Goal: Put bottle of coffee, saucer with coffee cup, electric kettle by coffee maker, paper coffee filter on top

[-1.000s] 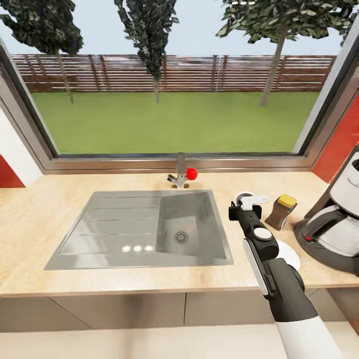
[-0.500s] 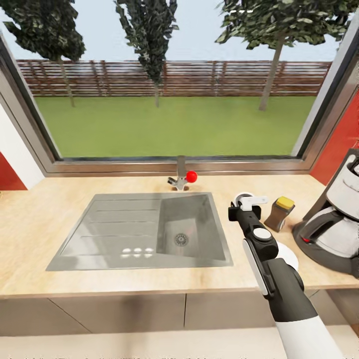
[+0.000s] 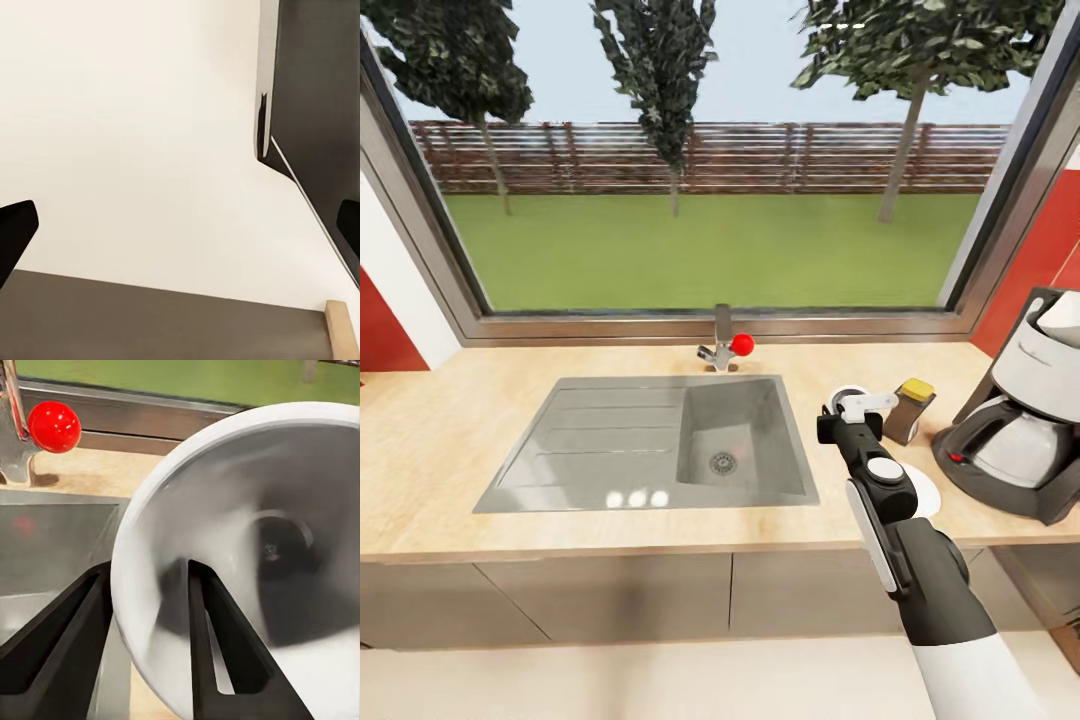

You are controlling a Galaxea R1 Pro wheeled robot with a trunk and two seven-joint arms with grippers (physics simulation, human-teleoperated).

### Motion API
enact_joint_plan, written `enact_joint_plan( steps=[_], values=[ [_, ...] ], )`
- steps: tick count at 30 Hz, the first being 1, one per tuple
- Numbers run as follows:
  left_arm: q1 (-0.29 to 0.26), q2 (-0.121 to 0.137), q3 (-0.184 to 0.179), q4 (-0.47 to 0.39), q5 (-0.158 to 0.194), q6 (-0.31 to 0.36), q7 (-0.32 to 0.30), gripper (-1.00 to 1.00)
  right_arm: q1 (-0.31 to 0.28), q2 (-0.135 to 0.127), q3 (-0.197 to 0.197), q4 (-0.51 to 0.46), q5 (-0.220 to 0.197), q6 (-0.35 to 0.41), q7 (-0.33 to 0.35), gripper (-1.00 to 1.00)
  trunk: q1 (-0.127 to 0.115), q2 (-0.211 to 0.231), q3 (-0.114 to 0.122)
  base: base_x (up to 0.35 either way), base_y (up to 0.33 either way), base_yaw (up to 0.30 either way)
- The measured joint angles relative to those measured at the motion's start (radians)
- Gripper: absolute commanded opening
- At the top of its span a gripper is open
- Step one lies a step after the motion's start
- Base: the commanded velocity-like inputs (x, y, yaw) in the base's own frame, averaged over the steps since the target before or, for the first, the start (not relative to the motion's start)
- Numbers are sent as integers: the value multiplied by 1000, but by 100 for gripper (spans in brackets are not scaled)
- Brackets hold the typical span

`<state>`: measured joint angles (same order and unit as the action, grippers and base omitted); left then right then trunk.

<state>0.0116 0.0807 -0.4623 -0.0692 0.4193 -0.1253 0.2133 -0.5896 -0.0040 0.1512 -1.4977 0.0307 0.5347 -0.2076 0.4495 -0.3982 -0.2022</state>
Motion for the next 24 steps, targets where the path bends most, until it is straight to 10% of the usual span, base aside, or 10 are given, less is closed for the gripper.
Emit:
enact_joint_plan(
  steps=[11,24],
  values=[
    [-1,1,-2,0,-2,15,-7,100,0,2,159,44,5,84,-4,-100,0,0,0,-1,0,0],
    [6,-2,-4,14,-9,20,-9,100,0,4,90,30,4,430,-10,-100,0,0,0,0,0,0]
  ],
)
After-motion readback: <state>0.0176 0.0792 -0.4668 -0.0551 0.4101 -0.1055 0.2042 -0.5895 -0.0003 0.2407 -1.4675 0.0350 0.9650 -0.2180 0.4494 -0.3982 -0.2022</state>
